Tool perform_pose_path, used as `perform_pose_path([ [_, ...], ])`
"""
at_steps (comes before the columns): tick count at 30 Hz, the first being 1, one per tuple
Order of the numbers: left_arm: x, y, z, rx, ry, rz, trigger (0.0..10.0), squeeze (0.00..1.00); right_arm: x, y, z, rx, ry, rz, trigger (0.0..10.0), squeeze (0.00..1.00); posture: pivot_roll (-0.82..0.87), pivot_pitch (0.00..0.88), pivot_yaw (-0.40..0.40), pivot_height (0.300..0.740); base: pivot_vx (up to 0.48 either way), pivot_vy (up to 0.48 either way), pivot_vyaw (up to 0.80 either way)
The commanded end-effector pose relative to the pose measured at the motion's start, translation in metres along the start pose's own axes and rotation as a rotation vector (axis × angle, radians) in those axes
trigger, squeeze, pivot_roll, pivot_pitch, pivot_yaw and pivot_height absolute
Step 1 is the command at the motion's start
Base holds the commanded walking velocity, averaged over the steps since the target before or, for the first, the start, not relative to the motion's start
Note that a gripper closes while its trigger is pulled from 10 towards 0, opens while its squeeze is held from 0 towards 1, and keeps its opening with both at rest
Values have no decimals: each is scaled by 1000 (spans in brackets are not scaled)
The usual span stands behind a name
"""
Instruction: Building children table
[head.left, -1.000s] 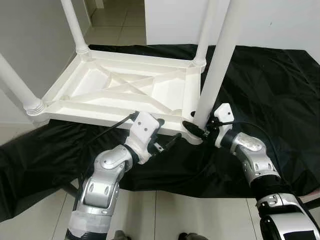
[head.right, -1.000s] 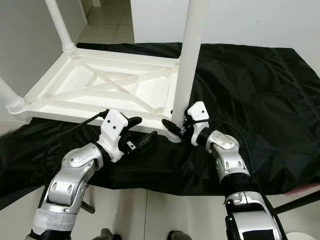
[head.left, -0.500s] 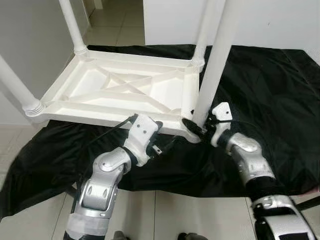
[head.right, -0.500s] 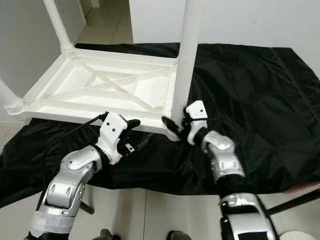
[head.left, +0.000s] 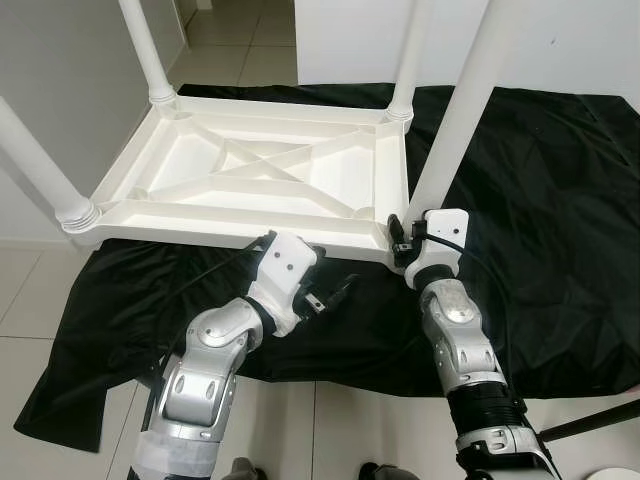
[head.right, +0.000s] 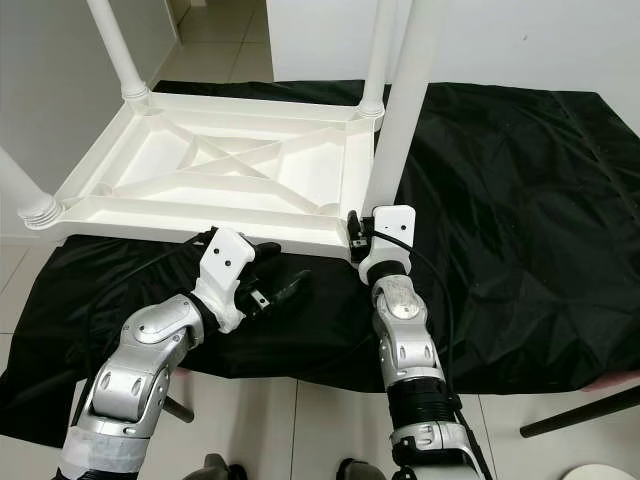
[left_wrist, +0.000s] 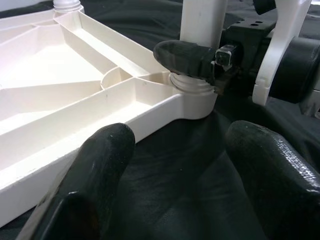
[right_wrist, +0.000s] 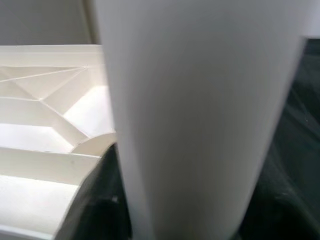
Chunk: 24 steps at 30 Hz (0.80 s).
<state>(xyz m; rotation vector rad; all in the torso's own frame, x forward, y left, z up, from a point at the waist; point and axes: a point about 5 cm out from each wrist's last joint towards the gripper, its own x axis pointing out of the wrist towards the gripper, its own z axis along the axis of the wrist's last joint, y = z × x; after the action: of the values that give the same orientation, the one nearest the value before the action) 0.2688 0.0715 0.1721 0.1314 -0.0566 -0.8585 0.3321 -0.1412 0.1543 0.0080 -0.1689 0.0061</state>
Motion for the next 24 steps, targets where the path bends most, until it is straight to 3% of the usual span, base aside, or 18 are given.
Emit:
perform_pose_path([
  [1, -2, 4, -2, -13, 12, 96, 10000, 0, -8, -16, -17, 8, 80, -97, 10000, 906, -62, 145, 74, 740, 0, 0, 0],
  [2, -2, 4, -2, -13, 12, 96, 10000, 0, -8, -16, -17, 8, 80, -97, 10000, 906, -62, 145, 74, 740, 0, 0, 0],
  [3, -2, 4, -2, -15, 11, 91, 10000, 0, -8, -14, -14, 16, 63, -92, 10000, 1000, -62, 145, 74, 740, 0, 0, 0],
  [7, -2, 2, -1, -21, 5, 80, 10000, 0, -11, -18, 1, 8, -25, -111, 10000, 1000, -65, 148, 68, 740, 0, 0, 0],
  [8, -2, 2, -1, -23, 5, 79, 10000, 0, -12, -19, 3, 13, -36, -110, 10000, 863, -65, 148, 68, 740, 0, 0, 0],
  [9, -2, 1, 0, -1, -10, 76, 10000, 0, -16, -20, 2, 18, -39, -102, 10000, 0, -56, 140, 52, 740, 0, 0, 0],
  [12, -3, -3, 2, 68, -23, 75, 10000, 0, -23, -19, 2, -13, -39, -107, 10000, 0, -52, 138, 48, 740, 0, 0, 0],
  [19, -6, -7, 2, 29, -51, 65, 10000, 0, -38, -13, 2, -1, -67, -96, 10000, 0, -55, 131, 38, 740, 0, 0, 0],
  [21, -8, -1, 6, -17, -93, 86, 10000, 0, -53, -7, 4, 55, -90, -60, 10000, 0, -61, 141, 33, 740, 0, 0, 0],
  [24, -10, 3, 10, -14, -115, 111, 10000, 0, -63, -4, 6, 75, -104, -34, 10000, 0, -70, 144, 42, 740, 0, 0, 0],
])
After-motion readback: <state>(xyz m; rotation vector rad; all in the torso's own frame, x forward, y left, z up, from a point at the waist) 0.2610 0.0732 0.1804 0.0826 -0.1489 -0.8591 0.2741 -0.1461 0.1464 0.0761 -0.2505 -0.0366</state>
